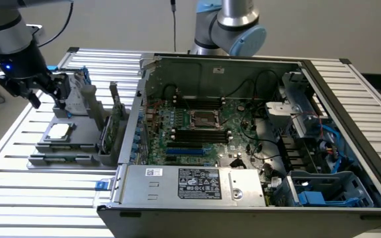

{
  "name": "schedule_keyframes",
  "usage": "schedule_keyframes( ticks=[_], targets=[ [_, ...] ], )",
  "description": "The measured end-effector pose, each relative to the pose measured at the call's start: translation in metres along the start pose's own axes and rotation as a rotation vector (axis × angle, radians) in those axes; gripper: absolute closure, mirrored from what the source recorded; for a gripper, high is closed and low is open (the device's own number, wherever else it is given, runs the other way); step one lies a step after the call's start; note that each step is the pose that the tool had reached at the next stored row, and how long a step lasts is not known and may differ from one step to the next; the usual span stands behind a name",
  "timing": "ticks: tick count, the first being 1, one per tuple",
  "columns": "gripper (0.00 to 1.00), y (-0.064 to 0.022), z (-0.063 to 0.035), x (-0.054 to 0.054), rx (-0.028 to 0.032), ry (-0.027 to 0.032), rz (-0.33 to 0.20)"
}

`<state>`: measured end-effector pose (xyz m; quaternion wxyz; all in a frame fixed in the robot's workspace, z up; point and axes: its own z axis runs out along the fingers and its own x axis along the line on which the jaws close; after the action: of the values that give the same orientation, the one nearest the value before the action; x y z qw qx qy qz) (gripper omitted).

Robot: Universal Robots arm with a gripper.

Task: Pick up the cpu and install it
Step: 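Pick up the cpu and move it towards the insertion slot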

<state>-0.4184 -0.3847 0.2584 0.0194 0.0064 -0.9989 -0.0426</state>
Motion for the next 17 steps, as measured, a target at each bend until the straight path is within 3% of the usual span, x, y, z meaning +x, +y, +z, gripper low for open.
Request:
schedule_keyframes(
  ticks=[3, 5, 13, 17],
  targets=[
    [0.35, -0.0046, 0.0047, 0.000, 0.0002, 0.0097, -0.005],
    [0.35, -0.0080, 0.0083, 0.000, 0.0003, 0.0127, -0.011],
    [0.35, -0.0108, 0.0224, -0.003, 0.0034, 0.0195, -0.079],
    [0.35, -0.0114, 0.0296, -0.005, 0.0037, 0.0200, -0.086]
  ],
)
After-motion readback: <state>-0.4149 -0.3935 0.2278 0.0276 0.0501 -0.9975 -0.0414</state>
